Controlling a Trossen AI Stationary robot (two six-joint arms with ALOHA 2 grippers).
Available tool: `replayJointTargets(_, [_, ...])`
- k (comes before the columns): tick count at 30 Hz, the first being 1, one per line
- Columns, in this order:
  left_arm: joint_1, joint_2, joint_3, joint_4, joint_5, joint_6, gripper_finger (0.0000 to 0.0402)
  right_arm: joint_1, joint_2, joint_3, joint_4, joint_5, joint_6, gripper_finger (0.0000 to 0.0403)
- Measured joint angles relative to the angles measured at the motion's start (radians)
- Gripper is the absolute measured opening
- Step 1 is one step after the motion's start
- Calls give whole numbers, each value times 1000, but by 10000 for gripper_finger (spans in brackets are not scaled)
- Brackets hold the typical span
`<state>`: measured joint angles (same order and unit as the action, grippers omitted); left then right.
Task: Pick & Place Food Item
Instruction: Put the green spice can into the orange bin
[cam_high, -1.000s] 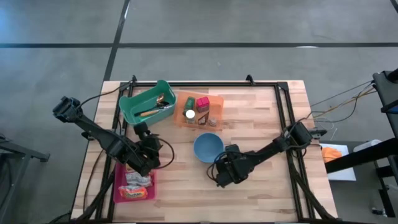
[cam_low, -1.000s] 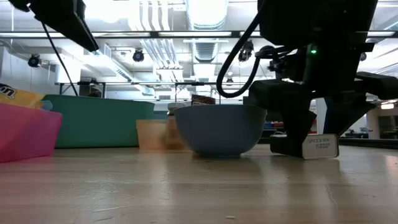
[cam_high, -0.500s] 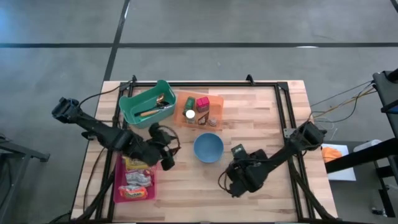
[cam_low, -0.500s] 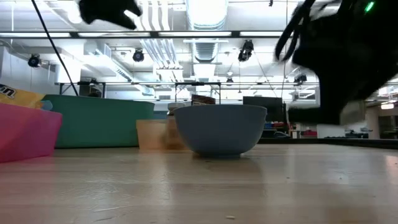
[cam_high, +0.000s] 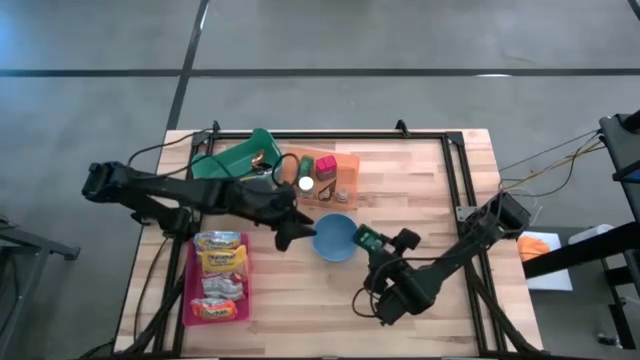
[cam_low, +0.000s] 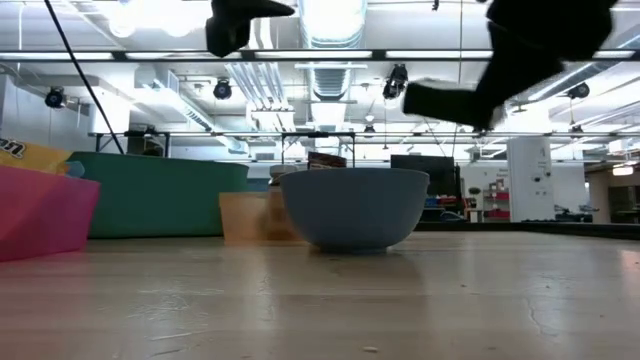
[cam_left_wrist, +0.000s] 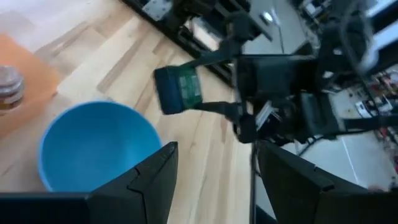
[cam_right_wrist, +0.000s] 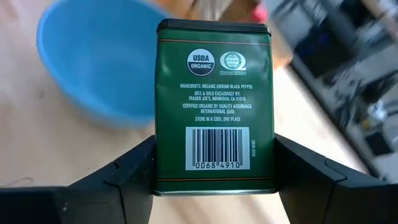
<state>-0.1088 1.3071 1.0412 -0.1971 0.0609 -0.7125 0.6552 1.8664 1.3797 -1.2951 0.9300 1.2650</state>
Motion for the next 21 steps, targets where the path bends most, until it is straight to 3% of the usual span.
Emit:
replayJointTargets(3, [14,18,0,31,0,-28,220,-10,0,15,14,83,-79,256])
replayJointTargets(9, [28,69,4,128,2,-63,220,-34,0,98,34,104,-246,256])
replayJointTargets(14, [38,126,24,157,20,-81,220,-35,-1,153,93,182,-367,256])
replayJointTargets(21, [37,185,35,193,62,-109,220,-38,-1,172,156,199,-492,256])
